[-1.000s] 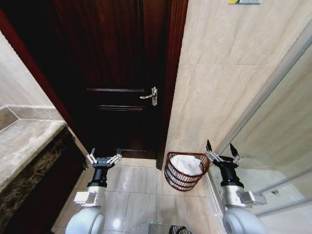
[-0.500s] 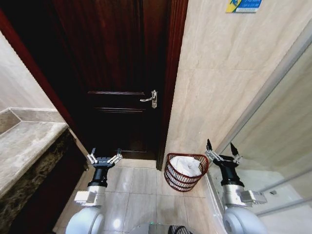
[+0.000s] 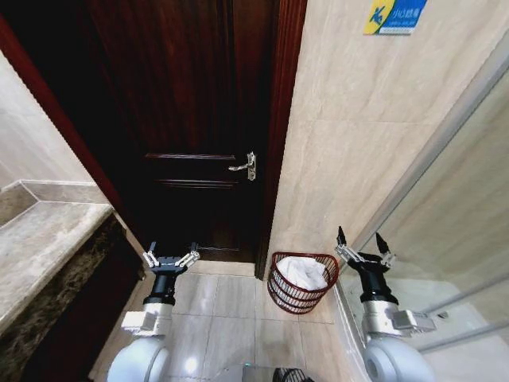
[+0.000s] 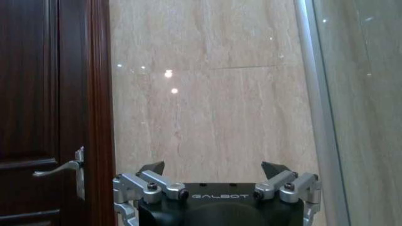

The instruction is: Discard the used towel into the hamper.

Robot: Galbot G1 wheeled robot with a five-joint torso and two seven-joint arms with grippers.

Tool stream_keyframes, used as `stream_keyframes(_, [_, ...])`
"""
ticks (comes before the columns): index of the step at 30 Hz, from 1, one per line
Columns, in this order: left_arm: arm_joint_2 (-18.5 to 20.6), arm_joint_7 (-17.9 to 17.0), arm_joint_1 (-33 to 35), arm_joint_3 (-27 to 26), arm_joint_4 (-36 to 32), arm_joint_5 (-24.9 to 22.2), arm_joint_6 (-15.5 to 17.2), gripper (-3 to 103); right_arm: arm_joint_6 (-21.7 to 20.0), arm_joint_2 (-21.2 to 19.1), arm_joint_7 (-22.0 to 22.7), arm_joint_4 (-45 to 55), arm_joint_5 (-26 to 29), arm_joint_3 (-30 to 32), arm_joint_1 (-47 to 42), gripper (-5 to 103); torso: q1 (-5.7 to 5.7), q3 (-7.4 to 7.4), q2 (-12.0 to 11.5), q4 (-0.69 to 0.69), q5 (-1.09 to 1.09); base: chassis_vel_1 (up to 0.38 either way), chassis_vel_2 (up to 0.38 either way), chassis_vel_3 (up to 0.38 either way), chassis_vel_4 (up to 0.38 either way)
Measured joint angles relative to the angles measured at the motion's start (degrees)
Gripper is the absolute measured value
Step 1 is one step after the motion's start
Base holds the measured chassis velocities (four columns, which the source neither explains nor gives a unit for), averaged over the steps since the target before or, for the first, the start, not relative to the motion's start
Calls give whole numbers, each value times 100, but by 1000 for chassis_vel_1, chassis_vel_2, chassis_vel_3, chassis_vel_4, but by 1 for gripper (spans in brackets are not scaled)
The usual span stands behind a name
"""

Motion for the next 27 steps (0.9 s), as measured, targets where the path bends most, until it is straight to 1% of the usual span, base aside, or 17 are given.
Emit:
stream_keyframes(1, [0,0,0,0,0,0,0,100,0,0,0,0,0,0,0,100,0,0,0,0,0,0,0,0,0])
stream_keyframes(7, [-5,-45,-4,1,-12,-2,55,100,-18,-7,24,16,2,-11,17,100,89,113,203,0,0,0,0,0,0])
stream_keyframes(9, [-6,-64,-7,6,-18,-16,58,100,-19,-8,25,16,3,-8,16,100,101,129,230,0,0,0,0,0,0])
stream_keyframes(11, [-6,-86,-7,13,-28,-89,68,100,-18,-9,26,20,20,15,1,100,123,155,279,0,0,0,0,0,0])
stream_keyframes(14, [-6,-90,-2,13,-28,-116,64,100,-23,-11,40,30,36,34,-14,100,130,164,294,0,0,0,0,0,0])
stream_keyframes(19, [-8,-90,2,11,-7,-124,-17,100,-261,-27,274,121,62,-12,-32,100,131,164,297,0,0,0,0,0,0])
stream_keyframes(27, [-2,-94,-20,-7,43,-122,-104,100,-434,-34,398,182,-24,-96,-51,100,121,151,273,0,0,0,0,0,0])
